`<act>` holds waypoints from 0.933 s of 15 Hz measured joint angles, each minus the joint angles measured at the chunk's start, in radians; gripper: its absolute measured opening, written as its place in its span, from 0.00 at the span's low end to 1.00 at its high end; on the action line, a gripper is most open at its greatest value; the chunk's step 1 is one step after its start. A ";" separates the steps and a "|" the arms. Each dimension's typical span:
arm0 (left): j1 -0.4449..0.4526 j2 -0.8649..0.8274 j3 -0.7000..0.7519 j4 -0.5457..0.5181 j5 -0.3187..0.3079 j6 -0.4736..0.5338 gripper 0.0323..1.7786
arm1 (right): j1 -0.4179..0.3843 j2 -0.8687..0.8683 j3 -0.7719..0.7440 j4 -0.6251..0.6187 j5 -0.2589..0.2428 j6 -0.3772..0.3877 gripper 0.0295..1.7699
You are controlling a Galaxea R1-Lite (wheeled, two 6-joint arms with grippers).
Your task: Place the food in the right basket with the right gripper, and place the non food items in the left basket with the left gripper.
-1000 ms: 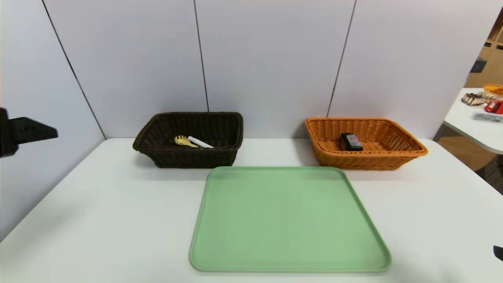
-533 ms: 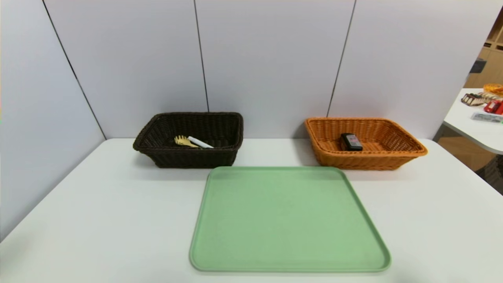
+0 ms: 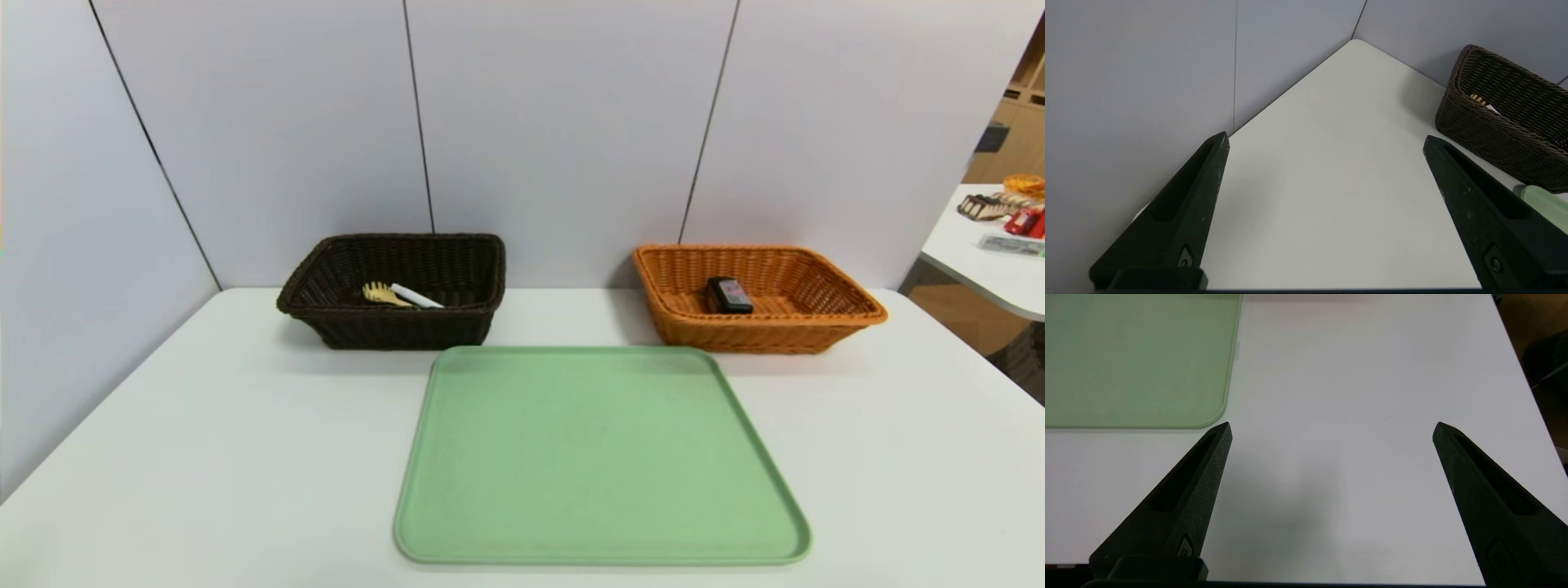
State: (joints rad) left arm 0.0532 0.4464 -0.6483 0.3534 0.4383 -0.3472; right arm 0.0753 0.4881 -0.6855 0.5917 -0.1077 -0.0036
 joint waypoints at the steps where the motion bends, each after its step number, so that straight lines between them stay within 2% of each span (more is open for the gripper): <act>1: 0.000 -0.024 0.017 -0.021 -0.011 0.030 0.95 | 0.000 -0.027 0.004 -0.024 0.000 0.002 0.96; 5: -0.001 -0.110 0.082 -0.137 -0.064 0.141 0.95 | -0.003 -0.139 0.053 -0.204 0.010 0.001 0.96; 7: -0.001 -0.161 0.117 -0.192 -0.137 0.208 0.95 | -0.020 -0.190 0.079 -0.271 0.029 0.001 0.96; 9: -0.006 -0.207 0.145 -0.213 -0.208 0.261 0.95 | -0.048 -0.238 0.097 -0.293 0.067 -0.002 0.96; 11: -0.015 -0.251 0.166 -0.215 -0.244 0.299 0.95 | -0.073 -0.280 0.110 -0.309 0.130 -0.010 0.96; 14: -0.027 -0.347 0.226 -0.217 -0.300 0.349 0.95 | -0.081 -0.317 0.167 -0.404 0.149 -0.057 0.96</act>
State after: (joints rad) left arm 0.0257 0.0996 -0.4219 0.1362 0.1381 0.0019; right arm -0.0053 0.1713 -0.5185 0.1879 0.0417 -0.0611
